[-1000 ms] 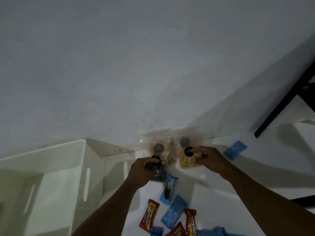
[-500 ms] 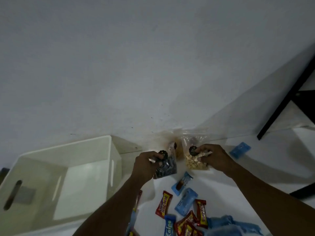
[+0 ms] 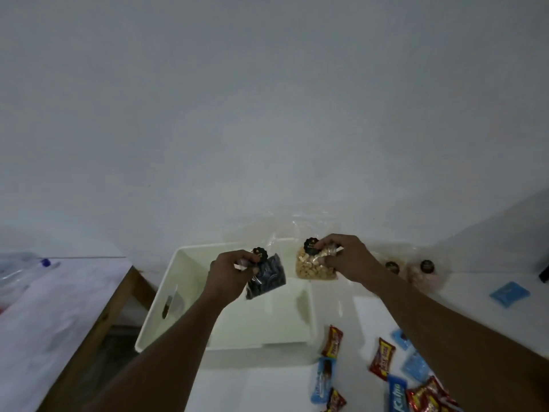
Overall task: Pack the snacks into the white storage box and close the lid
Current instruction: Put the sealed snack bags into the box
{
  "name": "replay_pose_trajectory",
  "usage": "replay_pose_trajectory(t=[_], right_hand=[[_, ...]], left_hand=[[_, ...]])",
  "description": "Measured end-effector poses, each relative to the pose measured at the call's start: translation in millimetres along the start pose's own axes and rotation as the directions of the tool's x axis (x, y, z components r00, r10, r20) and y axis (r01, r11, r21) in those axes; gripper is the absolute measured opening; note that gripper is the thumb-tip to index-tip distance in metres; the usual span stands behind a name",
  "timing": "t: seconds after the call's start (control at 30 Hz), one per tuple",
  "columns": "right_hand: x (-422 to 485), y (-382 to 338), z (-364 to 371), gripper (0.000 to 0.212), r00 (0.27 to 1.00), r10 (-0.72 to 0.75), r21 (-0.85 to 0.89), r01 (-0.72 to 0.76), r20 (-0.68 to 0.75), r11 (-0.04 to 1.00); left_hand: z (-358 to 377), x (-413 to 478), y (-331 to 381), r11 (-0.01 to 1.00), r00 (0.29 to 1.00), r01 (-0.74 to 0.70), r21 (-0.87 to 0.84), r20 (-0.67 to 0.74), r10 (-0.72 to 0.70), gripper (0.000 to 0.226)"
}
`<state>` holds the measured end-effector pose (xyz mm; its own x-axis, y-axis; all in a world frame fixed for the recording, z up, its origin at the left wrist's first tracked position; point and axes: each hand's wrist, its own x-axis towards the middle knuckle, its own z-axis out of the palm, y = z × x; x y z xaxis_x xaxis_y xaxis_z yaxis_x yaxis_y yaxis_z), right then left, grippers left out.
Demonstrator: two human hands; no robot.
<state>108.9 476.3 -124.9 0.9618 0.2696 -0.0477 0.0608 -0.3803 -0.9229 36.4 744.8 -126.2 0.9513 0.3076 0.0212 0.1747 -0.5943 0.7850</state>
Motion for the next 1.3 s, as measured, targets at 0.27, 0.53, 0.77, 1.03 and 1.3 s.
replay_pose_trajectory(t=[0.27,0.53,0.77,1.03,1.3], right_hand=[[40,5,99,0.028,0.992,0.105,-0.175,-0.092,0.064,0.98],[95,59,163,0.035,0.957,0.29,-0.262,-0.275,0.019,0.925],[96,74,171,0.034,0.928,0.373,-0.341,-0.352,-0.005,0.871],[62,7,116,0.024,0.968,0.246,-0.237,-0.228,0.049,0.945],[-3,17,-14,0.015,0.971,0.24,-0.093,-0.239,0.003,0.967]], left_hand=[[-14,33,-81,0.998,0.995,0.058,0.04,0.075,-0.061,0.033],[41,97,-153,0.987,0.968,0.145,0.07,0.199,-0.156,0.035],[57,94,-162,0.984,0.962,0.112,0.139,0.234,-0.142,0.041],[32,64,-84,0.995,0.975,0.0,0.101,0.221,-0.022,0.027],[91,31,24,0.996,0.962,-0.083,-0.026,0.258,0.087,0.02]])
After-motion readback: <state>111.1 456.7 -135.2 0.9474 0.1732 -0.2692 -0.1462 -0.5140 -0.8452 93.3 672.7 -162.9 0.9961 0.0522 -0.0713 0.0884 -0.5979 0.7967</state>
